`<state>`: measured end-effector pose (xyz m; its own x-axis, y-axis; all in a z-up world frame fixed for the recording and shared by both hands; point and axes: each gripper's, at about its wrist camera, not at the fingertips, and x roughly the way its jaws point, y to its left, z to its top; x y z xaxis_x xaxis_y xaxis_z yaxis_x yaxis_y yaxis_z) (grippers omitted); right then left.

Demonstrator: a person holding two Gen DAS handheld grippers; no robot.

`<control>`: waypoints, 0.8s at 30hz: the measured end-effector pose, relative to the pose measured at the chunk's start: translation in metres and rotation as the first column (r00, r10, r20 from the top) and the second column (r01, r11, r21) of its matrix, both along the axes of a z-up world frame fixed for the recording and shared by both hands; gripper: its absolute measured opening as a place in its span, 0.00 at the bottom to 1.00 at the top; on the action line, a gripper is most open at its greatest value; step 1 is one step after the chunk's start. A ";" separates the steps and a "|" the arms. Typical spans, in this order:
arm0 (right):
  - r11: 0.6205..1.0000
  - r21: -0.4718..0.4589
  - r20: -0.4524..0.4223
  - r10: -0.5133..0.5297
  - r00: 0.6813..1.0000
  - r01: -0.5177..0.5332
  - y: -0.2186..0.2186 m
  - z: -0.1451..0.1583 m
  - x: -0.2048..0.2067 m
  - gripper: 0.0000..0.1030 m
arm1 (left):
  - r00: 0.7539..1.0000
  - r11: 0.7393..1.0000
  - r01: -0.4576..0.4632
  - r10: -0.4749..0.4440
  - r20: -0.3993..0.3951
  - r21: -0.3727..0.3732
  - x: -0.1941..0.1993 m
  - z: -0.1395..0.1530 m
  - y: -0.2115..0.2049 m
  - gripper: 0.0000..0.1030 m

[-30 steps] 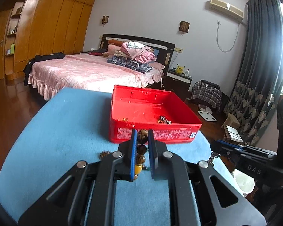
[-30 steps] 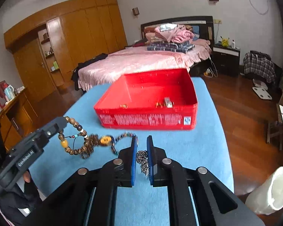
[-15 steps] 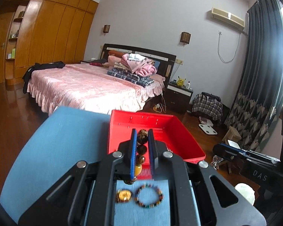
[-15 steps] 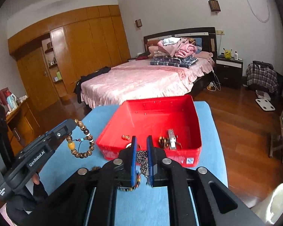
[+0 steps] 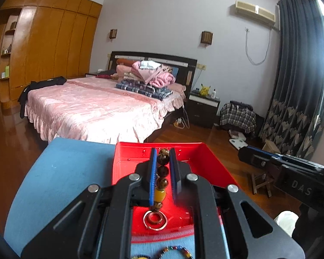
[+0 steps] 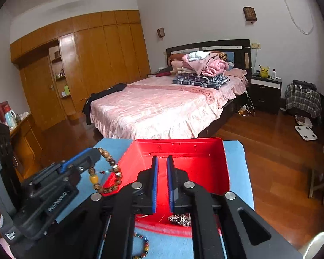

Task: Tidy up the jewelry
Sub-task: 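Carry the bracelet and silver chain over the red tin and open both tools, then withdraw both open tools from the tin back toward the remaining jewelry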

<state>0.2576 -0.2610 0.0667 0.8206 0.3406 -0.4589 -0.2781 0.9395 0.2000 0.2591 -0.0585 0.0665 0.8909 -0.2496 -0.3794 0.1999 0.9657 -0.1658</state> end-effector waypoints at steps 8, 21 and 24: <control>0.999 -0.033 -0.026 -0.025 0.999 0.025 0.001 -0.019 0.006 0.24 | 0.993 0.999 0.033 -0.029 -0.115 0.030 0.036 -0.032 -0.004 0.68; 1.000 0.008 -0.026 -0.025 0.999 0.025 -0.007 -0.029 -0.036 0.39 | 0.998 1.000 -0.024 0.025 -0.054 0.008 -0.024 -0.019 0.038 0.80; 0.999 0.022 -0.037 -0.024 0.999 0.025 -0.005 -0.037 -0.052 0.44 | 0.997 0.998 -0.059 0.059 -0.057 0.002 -0.048 -0.020 0.054 0.84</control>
